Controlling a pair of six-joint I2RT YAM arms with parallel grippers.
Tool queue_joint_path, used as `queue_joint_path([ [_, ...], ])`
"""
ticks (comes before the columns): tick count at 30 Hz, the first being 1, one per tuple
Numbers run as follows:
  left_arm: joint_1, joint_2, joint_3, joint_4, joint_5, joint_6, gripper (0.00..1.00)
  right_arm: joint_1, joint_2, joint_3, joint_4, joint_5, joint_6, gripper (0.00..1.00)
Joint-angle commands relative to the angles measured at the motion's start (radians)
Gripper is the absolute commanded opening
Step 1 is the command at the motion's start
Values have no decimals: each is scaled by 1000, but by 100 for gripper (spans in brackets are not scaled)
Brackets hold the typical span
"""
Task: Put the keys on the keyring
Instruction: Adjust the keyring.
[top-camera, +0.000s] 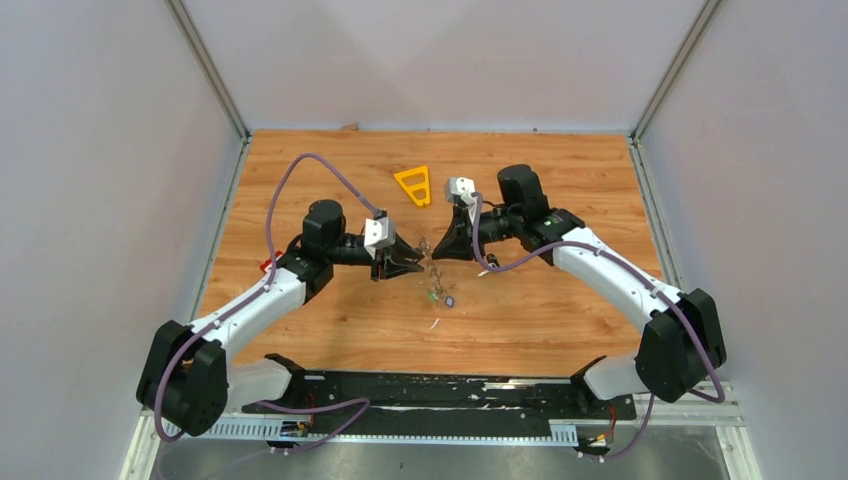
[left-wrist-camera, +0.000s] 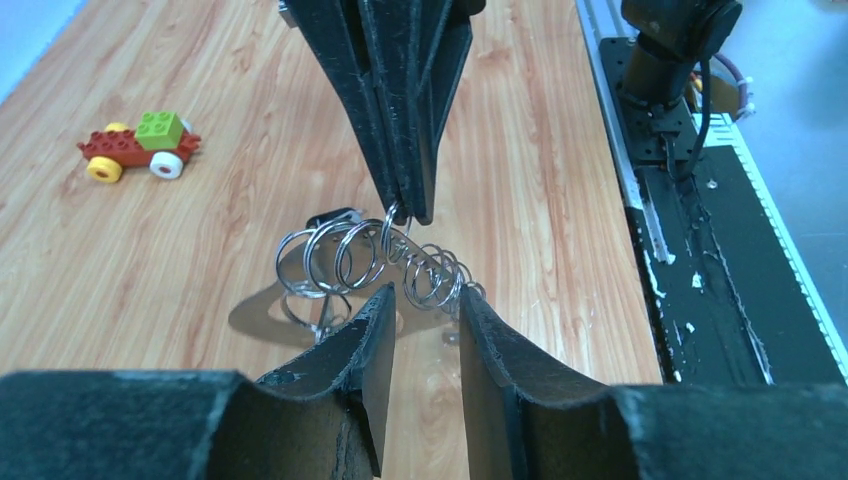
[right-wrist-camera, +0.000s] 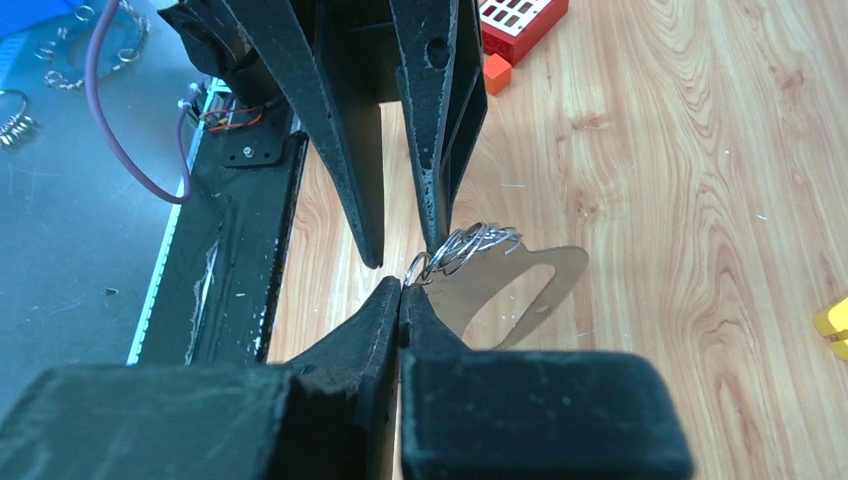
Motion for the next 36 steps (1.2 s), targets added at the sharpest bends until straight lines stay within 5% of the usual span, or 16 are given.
queue_joint_path([
  [1, -3, -25, -21, 217, 48, -81, 37, -3, -28, -5, 89, -70, 66, 0],
  [16, -8, 3, -26, 274, 67, -104, 29, -4, -6, -9, 129, -98, 104, 0],
  [25, -11, 6, -22, 257, 52, -118, 0, -5, -7, -18, 121, -62, 81, 0],
  [29, -20, -8, 63, -2, -34, -13, 0, -5, -15, -18, 85, -2, 32, 5],
  [32, -70, 12, 202, -372, -187, 196, 0, -5, -27, -17, 64, 49, 3, 19],
  [36, -114, 61, 338, -628, -307, 283, 0, -5, -41, -15, 49, 87, -22, 33],
])
